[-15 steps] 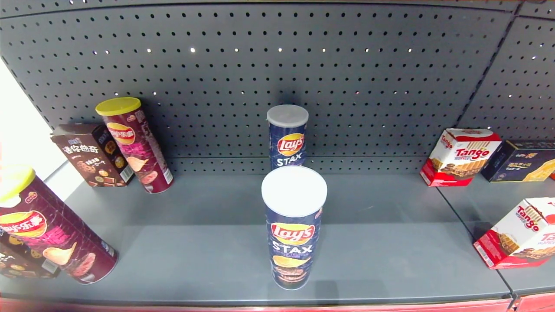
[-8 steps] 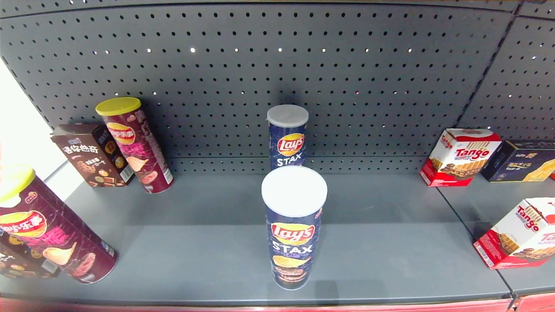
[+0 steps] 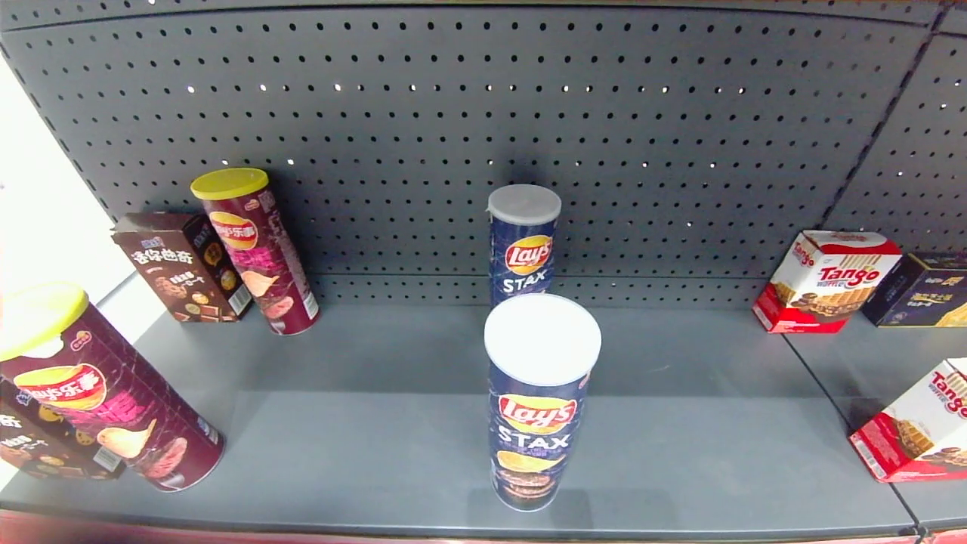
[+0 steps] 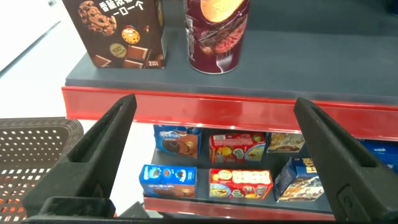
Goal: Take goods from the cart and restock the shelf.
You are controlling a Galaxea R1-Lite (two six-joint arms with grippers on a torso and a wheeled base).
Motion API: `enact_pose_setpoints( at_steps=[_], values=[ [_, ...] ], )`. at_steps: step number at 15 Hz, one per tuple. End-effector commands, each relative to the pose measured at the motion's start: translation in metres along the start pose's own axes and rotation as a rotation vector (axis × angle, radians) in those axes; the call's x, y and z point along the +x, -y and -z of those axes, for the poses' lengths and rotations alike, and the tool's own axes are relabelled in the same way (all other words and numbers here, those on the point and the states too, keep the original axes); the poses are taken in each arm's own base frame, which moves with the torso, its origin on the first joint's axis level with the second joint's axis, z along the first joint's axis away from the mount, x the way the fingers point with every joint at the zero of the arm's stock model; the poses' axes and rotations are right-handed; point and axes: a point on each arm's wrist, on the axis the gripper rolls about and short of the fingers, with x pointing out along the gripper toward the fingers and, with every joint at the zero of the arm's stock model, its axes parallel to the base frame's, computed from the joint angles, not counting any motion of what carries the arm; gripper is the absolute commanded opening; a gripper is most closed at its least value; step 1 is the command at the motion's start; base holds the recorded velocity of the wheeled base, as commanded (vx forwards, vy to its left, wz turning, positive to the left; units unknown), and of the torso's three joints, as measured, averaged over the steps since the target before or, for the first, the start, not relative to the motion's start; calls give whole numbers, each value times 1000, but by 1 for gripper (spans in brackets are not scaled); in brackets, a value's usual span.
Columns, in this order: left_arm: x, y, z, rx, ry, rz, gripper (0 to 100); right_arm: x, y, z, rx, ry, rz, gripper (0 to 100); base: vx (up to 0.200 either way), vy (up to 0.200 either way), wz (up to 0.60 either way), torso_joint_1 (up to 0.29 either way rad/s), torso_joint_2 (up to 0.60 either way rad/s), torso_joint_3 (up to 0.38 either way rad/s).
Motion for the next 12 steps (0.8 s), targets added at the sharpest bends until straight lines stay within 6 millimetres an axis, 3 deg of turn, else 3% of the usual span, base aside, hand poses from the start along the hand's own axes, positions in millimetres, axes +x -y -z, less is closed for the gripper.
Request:
enact_pose_setpoints(
  at_steps=[1,12],
  values=[
    [0,0,0,-1,-1,-1,100,0,0,0,0,0,-1,100,0,0,0,0,0,0],
    [0,0,0,-1,-1,-1,100,0,0,0,0,0,-1,100,0,0,0,0,0,0]
  ],
)
